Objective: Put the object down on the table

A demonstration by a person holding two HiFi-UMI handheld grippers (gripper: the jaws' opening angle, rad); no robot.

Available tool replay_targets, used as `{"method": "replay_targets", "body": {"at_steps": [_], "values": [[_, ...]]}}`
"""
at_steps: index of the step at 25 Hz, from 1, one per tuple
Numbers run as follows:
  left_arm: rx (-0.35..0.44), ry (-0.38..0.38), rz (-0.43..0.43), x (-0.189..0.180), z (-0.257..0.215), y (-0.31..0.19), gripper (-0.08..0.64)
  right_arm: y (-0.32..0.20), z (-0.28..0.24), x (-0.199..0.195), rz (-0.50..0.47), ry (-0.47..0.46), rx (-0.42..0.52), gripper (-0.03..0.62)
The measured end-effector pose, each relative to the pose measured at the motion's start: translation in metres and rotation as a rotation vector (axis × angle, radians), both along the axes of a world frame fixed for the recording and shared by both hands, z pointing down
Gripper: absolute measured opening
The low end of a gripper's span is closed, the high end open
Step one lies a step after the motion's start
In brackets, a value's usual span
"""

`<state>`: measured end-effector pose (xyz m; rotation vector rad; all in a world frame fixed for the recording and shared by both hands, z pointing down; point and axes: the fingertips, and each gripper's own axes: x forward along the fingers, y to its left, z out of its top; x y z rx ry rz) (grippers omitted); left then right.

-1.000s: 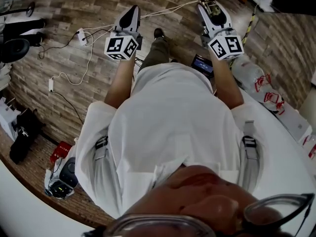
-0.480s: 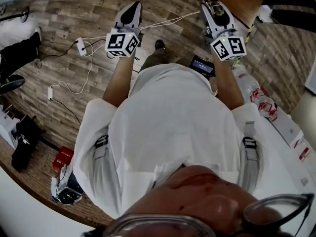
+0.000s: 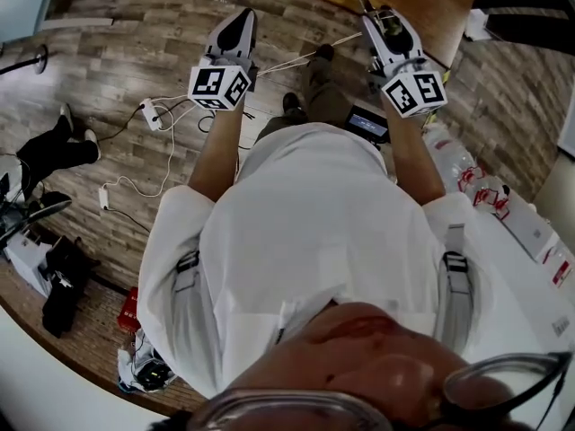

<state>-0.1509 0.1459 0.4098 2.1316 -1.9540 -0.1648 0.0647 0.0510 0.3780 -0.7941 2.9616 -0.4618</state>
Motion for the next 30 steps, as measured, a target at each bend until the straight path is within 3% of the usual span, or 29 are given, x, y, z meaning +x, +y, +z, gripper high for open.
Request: {"method": "replay_targets", "body": {"at_steps": [8,16,30], "values": [[-0.018,-0.03,0.084,0.0,0.002,-0.118,0.014,-0.107,0.012,-0.007,0.058,-0.056,-0.026,0.229],[-0.053,-0.04,0.144,0.012,0.005,-0.237,0.014,-0.204,0.022,-0.008,0.054,-0.086,-0.078,0.229],[-0.053,-0.055,0.189,-0.01,-0.014,-0.357,0.014,-0.312,0.036,-0.028,0.099,-0.141,-0.189,0.229]]}}
